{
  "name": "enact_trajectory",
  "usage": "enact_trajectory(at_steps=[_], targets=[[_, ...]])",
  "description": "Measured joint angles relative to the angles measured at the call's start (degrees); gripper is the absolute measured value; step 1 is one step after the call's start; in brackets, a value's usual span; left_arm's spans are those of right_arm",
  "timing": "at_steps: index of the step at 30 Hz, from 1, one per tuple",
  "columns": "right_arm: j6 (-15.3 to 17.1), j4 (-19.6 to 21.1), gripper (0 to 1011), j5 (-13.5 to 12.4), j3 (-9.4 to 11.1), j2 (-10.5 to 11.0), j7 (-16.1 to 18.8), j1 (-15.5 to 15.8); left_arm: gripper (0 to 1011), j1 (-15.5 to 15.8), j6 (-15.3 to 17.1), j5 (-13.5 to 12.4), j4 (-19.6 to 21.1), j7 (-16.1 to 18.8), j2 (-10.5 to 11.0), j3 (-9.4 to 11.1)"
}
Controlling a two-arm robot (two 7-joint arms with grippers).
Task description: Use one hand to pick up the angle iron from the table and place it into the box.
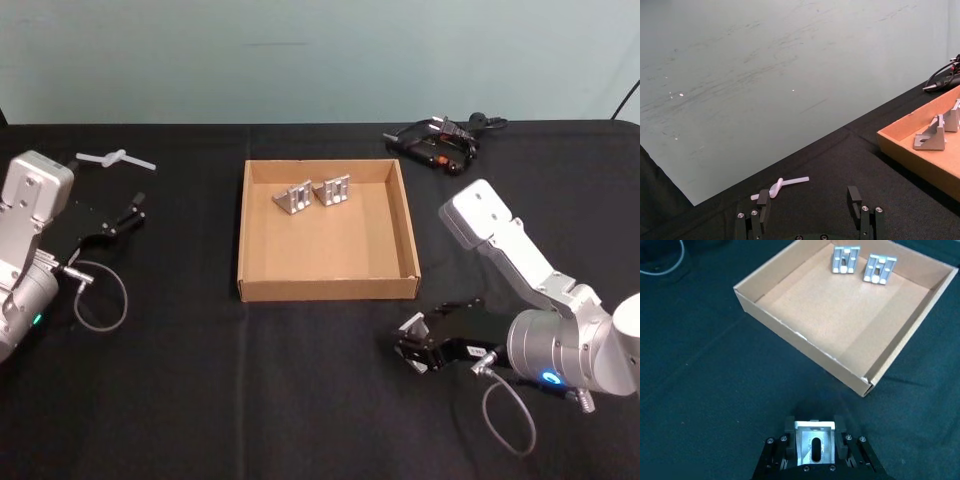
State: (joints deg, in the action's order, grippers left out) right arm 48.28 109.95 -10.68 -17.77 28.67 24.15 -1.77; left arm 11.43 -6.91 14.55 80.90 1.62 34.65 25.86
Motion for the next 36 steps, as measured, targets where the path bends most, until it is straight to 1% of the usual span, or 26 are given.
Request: enact_trajectory(at_steps=[5, 11, 16, 17, 18, 23, 26, 27, 30, 31, 32, 33, 34, 35, 36], targets=[[-0.24, 0.80, 451, 0.13, 0.11, -0.28, -0.05, -0.09, 1005, 0.00, 0.00, 0.00, 0.00, 0.00, 0.00, 0.00], [-0.26, 1.79, 451, 0.00, 0.60, -1.03, -0.13, -1.23, 1005, 0.00, 0.00, 0.00, 0.00, 0.00, 0.00, 0.00], [-0.05, 1.63, 451, -0.62, 0.87, -1.83, 0.09, -3.87, 1005, 0.00, 0.00, 0.00, 0.00, 0.00, 0.00, 0.00], [-0.39, 1.32, 450, -0.87, 0.97, -2.18, 0.14, -4.69, 1005, 0.00, 0.00, 0.00, 0.00, 0.00, 0.00, 0.00], [-0.39, 1.32, 451, -0.87, 0.97, -2.18, 0.14, -4.69, 1005, 0.00, 0.00, 0.00, 0.00, 0.00, 0.00, 0.00], [-1.69, -0.64, 451, -1.62, 1.03, -3.49, 0.10, -7.89, 1005, 0.00, 0.00, 0.00, 0.00, 0.00, 0.00, 0.00], [-2.75, -3.07, 451, -1.92, 0.57, -4.35, 0.04, -10.67, 1005, 0.00, 0.00, 0.00, 0.00, 0.00, 0.00, 0.00], [-3.52, -4.71, 451, -1.93, 0.13, -4.77, 0.04, -12.29, 1005, 0.00, 0.00, 0.00, 0.00, 0.00, 0.00, 0.00], [-4.73, -7.53, 451, -1.90, -0.68, -5.56, 0.02, -14.85, 1005, 0.00, 0.00, 0.00, 0.00, 0.00, 0.00, 0.00], [-5.39, -9.78, 450, -1.85, -1.34, -6.18, 0.03, -16.64, 1005, 0.00, 0.00, 0.00, 0.00, 0.00, 0.00, 0.00], [-5.72, -10.95, 451, -1.85, -1.69, -6.51, 0.05, -17.52, 1005, 0.00, 0.00, 0.00, 0.00, 0.00, 0.00, 0.00], [-6.50, -13.30, 450, -1.80, -2.36, -7.14, 0.07, -19.08, 1005, 0.00, 0.00, 0.00, 0.00, 0.00, 0.00, 0.00], [-6.89, -14.56, 450, -1.75, -2.68, -7.45, 0.04, -19.83, 1005, 0.00, 0.00, 0.00, 0.00, 0.00, 0.00, 0.00], [-6.89, -14.56, 451, -1.75, -2.68, -7.45, 0.04, -19.83, 1005, 0.00, 0.00, 0.00, 0.00, 0.00, 0.00, 0.00], [-7.76, -16.79, 450, -1.72, -3.22, -8.11, 0.05, -21.09, 1005, 0.00, 0.00, 0.00, 0.00, 0.00, 0.00, 0.00]])
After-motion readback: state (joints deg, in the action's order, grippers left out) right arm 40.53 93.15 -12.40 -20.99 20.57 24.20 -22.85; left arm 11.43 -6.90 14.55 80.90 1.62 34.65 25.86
